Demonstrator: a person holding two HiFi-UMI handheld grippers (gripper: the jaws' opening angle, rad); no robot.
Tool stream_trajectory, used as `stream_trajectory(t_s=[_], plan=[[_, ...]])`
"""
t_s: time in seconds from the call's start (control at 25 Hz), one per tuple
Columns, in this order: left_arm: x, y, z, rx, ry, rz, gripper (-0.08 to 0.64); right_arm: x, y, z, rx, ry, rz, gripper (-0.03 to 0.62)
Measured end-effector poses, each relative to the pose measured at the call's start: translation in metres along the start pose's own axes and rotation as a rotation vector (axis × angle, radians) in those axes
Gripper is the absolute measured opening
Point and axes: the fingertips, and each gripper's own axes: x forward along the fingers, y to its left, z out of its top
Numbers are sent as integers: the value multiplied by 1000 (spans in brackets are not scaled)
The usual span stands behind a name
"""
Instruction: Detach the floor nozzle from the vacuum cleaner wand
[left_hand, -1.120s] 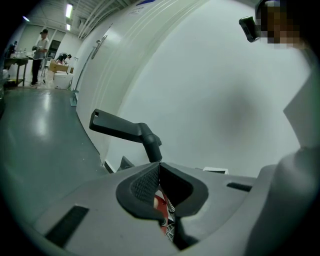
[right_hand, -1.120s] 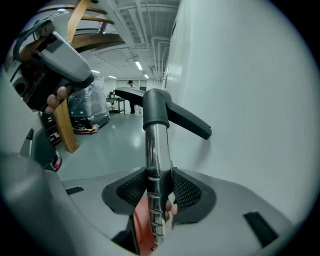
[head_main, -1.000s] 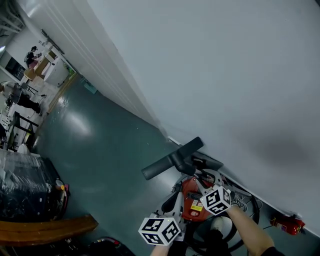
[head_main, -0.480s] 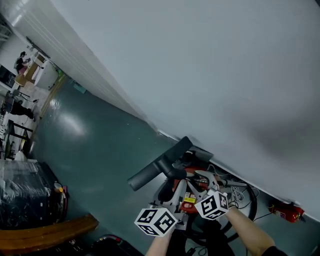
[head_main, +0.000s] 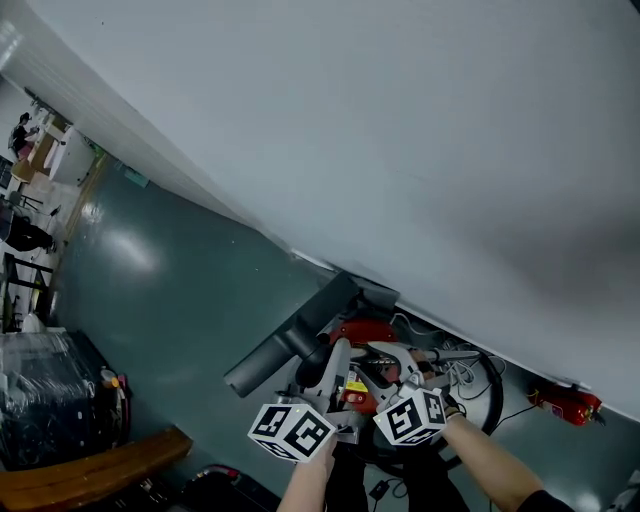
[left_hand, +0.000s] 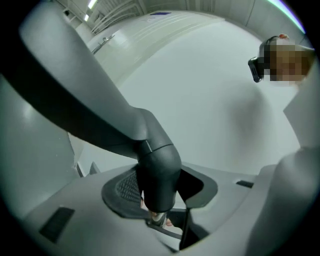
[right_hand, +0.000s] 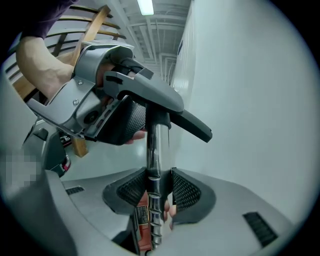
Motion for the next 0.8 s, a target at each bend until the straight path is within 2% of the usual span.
stream_trajectory(t_s=[0.08, 0.16, 0.24, 0.36, 0.4, 0.44, 0.56, 0.6, 0.64, 0.76, 0.8], plan=[[-2, -4, -1, 83, 6, 26, 167, -2, 2, -1, 2, 4, 0, 161], [-5, -4, -2, 118, 0, 53, 167, -4, 5, 0, 10, 7, 5, 162], [-11, -4, -3, 82, -4, 54, 167, -6, 9, 1, 10, 1, 13, 162], [-15, -4, -3, -61, -3, 5, 167, -10, 11, -2, -1, -24, 7, 161], [-16, -4, -3, -83, 1, -4, 169, -10, 12, -3, -2, -28, 6, 162], [-17, -5, -3, -66, 9, -2, 169, -10, 14, -4, -1, -29, 9, 161], [-19, -11, -3, 138, 38, 34, 167, -11, 17, -2, 7, -16, 36, 162], [-20, -12, -3, 167, 40, 39, 166, -12, 17, 0, 11, -12, 42, 161], [-20, -12, -3, 155, 37, 34, 167, -13, 17, 1, 13, -12, 43, 161], [-19, -12, -2, -27, 13, -22, 166, -18, 12, 3, 19, -16, 26, 161], [-18, -11, -1, -60, 9, -33, 166, -18, 11, 4, 18, -14, 23, 161]])
